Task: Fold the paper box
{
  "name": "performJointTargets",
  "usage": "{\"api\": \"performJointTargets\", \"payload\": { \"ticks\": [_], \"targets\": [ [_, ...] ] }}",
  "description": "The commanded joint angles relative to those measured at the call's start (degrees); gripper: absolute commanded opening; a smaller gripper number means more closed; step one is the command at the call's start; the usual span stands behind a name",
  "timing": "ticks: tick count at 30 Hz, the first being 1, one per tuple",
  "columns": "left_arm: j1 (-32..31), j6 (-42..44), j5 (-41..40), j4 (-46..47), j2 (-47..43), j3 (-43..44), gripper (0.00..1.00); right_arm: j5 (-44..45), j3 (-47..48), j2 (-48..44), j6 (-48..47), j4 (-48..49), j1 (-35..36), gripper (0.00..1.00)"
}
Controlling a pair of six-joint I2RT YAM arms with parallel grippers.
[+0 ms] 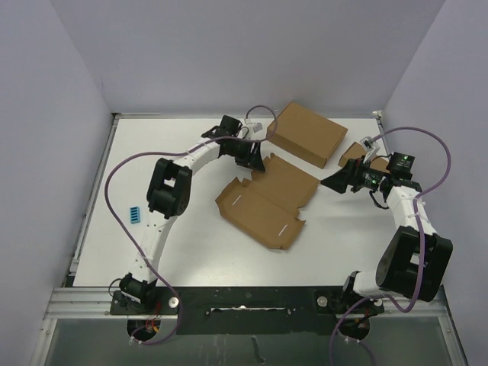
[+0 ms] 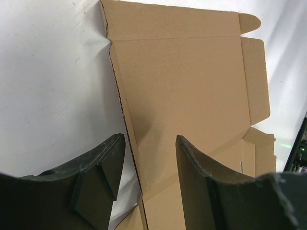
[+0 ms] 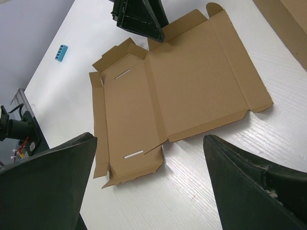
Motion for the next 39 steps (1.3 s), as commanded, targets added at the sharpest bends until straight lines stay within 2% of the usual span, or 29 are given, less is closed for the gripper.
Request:
{"api": "performJointTargets", "payload": {
  "ticks": [1,6,11,15,24,31,39],
  "targets": [
    [-0.41,0.84,0.09,1.19,1.7,1.57,0.45,-0.42,1.65,-1.26,-0.88,0.63,0.48,0.98],
    [-0.97,1.55,0.11,1.53,1.74,1.33,0.37,-0.43,1.65,-1.35,-0.9,0.62,0.49,0.98],
    [-1.12,0.9,-0.29,4.44,-0.14,-0.73,0.21,-0.41,1.64,-1.43,-0.9,0.67,0.48,0.98],
    [-1.12,0.34,-1.04,8.1,-3.28,-4.23,0.12,-0.42,1.57,-1.53,-0.89,0.67,0.47,0.98],
    [-1.03,-1.73,-2.55,18.11,-11.99,-15.19,0.05,-0.42,1.48,-1.53,-1.01,0.63,0.51,0.98],
    [-0.88,-1.14,-2.77,30.21,-18.2,-25.73,0.0,-0.42,1.23,-1.27,-0.73,1.02,0.59,0.98],
    [-0.86,-0.07,-2.48,46.83,-26.8,-39.28,0.0,-0.04,1.12,-0.49,-1.04,1.2,1.32,0.98]
  ]
}}
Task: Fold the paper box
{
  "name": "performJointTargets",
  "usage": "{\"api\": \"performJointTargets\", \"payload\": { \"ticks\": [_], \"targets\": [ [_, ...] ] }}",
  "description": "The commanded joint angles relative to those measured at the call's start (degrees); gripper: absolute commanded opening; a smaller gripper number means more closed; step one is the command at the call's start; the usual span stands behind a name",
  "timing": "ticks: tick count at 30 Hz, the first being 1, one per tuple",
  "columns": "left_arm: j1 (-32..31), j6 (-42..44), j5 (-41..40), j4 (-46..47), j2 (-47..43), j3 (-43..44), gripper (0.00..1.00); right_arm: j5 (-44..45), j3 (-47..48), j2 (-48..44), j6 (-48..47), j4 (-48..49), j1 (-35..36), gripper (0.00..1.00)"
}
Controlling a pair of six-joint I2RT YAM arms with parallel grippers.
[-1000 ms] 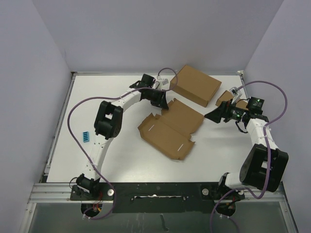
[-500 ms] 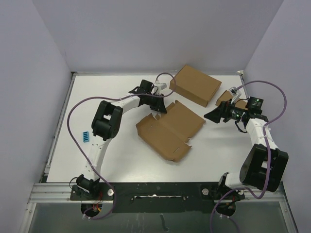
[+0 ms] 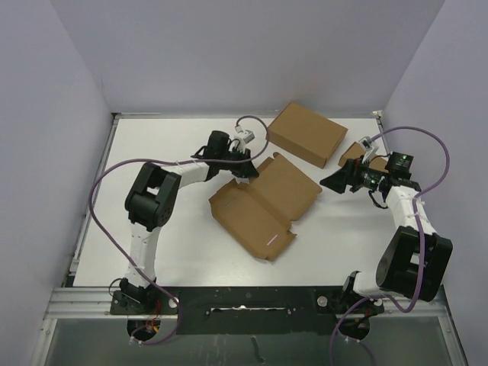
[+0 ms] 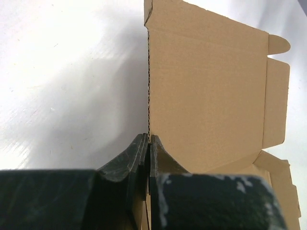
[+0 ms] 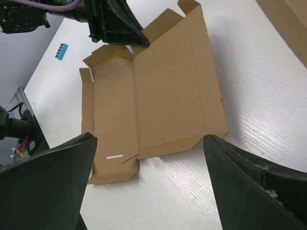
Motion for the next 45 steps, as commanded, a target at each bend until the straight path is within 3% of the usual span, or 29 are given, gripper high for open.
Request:
{"api": "performJointTargets", "payload": {
  "ticks": [1,13,36,45],
  "targets": [
    [0.11,1.53,0.64,16.71,-11.15,-6.74,0.0,-0.08,1.2,-0.35,-1.19,1.1,0.94,0.98],
    [-0.07,-1.29,0.38,37.41,-19.94,-22.88,0.0,0.83,1.21,1.48,-1.25,1.33,1.95,0.98],
    [-1.03,-2.87,4.93,43.69,-21.73,-24.54,0.0,-3.6,0.27,3.79,1.61,4.69,5.11,1.0],
    [-2.03,-2.96,5.05,44.66,-21.76,-24.37,0.0,-4.91,0.05,5.78,4.51,7.1,6.84,0.88]
  ]
}}
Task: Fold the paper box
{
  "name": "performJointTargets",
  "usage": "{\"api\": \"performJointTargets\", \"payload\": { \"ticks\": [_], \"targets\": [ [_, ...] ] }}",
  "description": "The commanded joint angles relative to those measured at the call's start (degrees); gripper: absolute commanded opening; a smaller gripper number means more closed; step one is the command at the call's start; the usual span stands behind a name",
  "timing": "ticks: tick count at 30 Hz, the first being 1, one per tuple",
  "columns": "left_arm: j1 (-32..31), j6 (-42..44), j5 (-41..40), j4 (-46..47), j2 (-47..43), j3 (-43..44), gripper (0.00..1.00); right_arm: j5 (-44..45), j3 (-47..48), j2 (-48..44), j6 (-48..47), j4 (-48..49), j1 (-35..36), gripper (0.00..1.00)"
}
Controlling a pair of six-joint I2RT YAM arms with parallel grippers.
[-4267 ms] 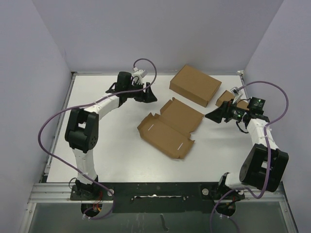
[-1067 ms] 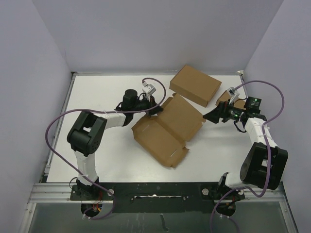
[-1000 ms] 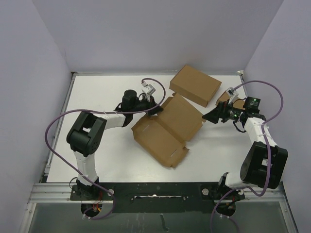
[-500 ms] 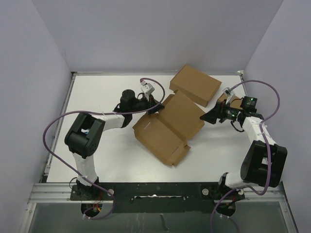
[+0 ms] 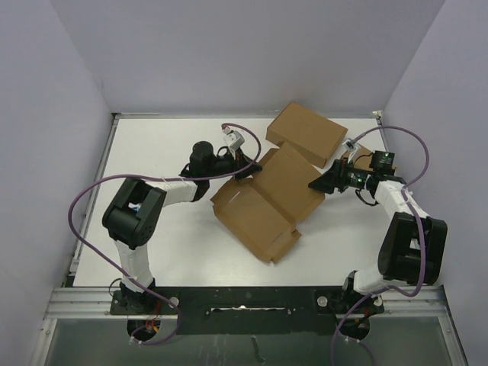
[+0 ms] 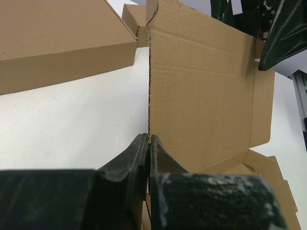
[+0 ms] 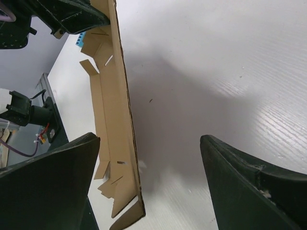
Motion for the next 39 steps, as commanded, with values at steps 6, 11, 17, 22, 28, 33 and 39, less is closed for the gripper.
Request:
{"api": "performJointTargets", "payload": {
  "ticks": [6,11,17,22,28,33,39],
  "targets": [
    [-1.21,2.06,0.04,3.22,-5.46,0.74,0.0,-4.37,-0.5,-0.1,4.37,5.53,1.22,0.75],
    [-1.19,4.18,-0.95,0.91,-6.06,1.85,0.0,-4.54,-0.33,0.08,4.47,5.15,1.52,0.64],
    [-1.15,5.4,-2.05,-0.29,-6.25,2.7,0.0,-4.12,0.36,0.42,2.92,3.06,1.97,0.62],
    [-1.18,5.56,-2.22,-0.52,-6.35,3.15,0.0,-4.1,0.76,0.99,2.27,2.14,2.39,0.53],
    [-1.18,5.78,-2.66,-0.99,-6.28,3.32,0.0,-4.34,0.9,0.93,2.13,1.67,2.53,0.42],
    [-1.09,5.95,-3.03,-1.62,-6.16,3.75,0.0,-4.54,1.07,0.87,1.93,1.55,2.47,0.37],
    [-1.08,5.55,-3.24,-2.27,-6.24,4.13,0.0,-4.62,1.25,0.6,1.65,1.44,2.49,0.17]
  ]
}}
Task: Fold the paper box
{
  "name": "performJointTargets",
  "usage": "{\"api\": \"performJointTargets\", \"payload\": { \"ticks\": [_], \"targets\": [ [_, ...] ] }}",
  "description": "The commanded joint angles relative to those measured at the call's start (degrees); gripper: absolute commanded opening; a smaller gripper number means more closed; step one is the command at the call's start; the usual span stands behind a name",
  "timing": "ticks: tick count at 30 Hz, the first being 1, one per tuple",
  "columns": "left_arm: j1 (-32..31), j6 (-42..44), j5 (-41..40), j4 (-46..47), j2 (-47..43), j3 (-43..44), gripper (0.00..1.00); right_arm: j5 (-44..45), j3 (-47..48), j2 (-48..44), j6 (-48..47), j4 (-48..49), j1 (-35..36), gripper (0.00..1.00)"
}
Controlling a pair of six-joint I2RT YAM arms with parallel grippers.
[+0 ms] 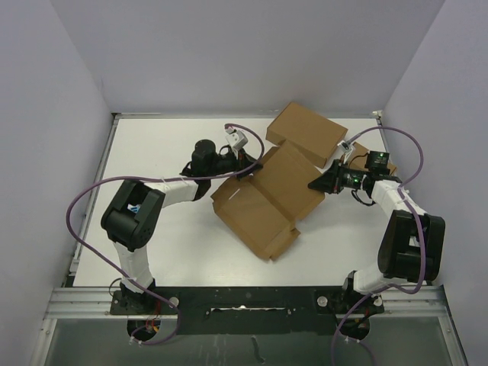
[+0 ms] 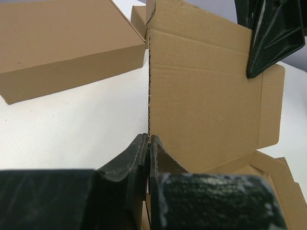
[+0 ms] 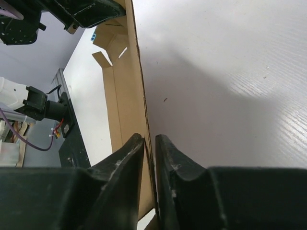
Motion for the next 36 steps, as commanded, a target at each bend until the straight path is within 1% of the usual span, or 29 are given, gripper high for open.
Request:
{"api": "performJointTargets", "payload": {
  "ticks": [1,2,3,4,7,8,9,10,13,15,17,18,19,22,23,25,36],
  "targets": [
    [0.0,-0.18,-0.75,1.31,-5.17,2.97,0.0,-2.27,1.72,-0.62,-0.79,0.29,0.32,0.11],
    [-0.02,-0.99,-0.99,1.24,-5.37,2.93,0.0,-2.37,1.78,-0.71,-0.93,0.25,0.33,0.07],
    [-0.02,-2.15,-1.49,1.09,-5.6,2.82,0.03,-2.5,1.82,-0.92,-1.1,0.23,0.25,0.03],
    [-0.02,-3.88,-1.9,1.06,-6.18,2.53,0.13,-2.6,1.82,-1.1,-1.16,0.3,0.09,0.0],
    [0.03,-10.83,-8.41,-2.59,-9.17,1.4,0.51,-3.17,1.78,-1.81,-0.89,0.52,-0.58,0.0],
    [-0.01,-13.48,-10.62,-4.72,-10.67,1.09,0.68,-3.47,1.62,-2.13,-0.57,0.89,-0.73,0.0],
    [0.09,-16.43,-12.82,-7.42,-12.37,0.93,0.89,-3.71,1.38,-2.32,-0.17,1.47,-0.85,0.0],
    [0.28,-19.54,-14.49,-10.66,-14.32,0.94,0.97,-3.85,1.24,-2.48,0.19,1.92,-0.89,0.0],
    [1.6,-29.58,-15.12,-20.62,-19.17,3.3,0.98,-4.36,1.12,-2.59,0.55,2.35,-0.84,0.0],
    [1.83,-35.27,-14.24,-23.31,-22.53,4.95,0.98,-4.45,1.16,-2.56,0.34,2.31,-0.87,0.0],
    [0.82,-40.44,-14.46,-26.01,-25.1,8.92,0.98,-4.68,1.33,-2.5,0.23,2.02,-0.84,0.0],
    [0.07,-42.93,-15.42,-29.9,-25.85,11.96,0.98,-4.89,1.38,-2.62,0.17,1.96,-0.78,0.0],
    [-1.02,-44.19,-17.67,-35.7,-26.38,15.89,0.98,-5.01,1.32,-2.8,0.12,1.84,-0.58,0.0],
    [-6.66,-45.75,-32.47,-53.28,-27.38,27.42,0.98,-5.2,1.27,-3.26,-0.15,1.78,-0.35,0.0],
    [-8.37,-45.39,-35.55,-57.66,-27.18,30.98,0.98,-5.38,1.29,-3.33,-0.26,1.53,-0.4,0.0],
    [-10.54,-45.72,-37.93,-62.83,-26.84,36.49,0.98,-5.73,1.38,-3.51,-0.3,1.38,-0.41,0.0],
    [-15.37,-47.28,-38.83,-63.92,-24.34,46.94,0.98,-5.63,1.76,-2.92,-1.45,0.46,-0.43,0.0]
  ]
}}
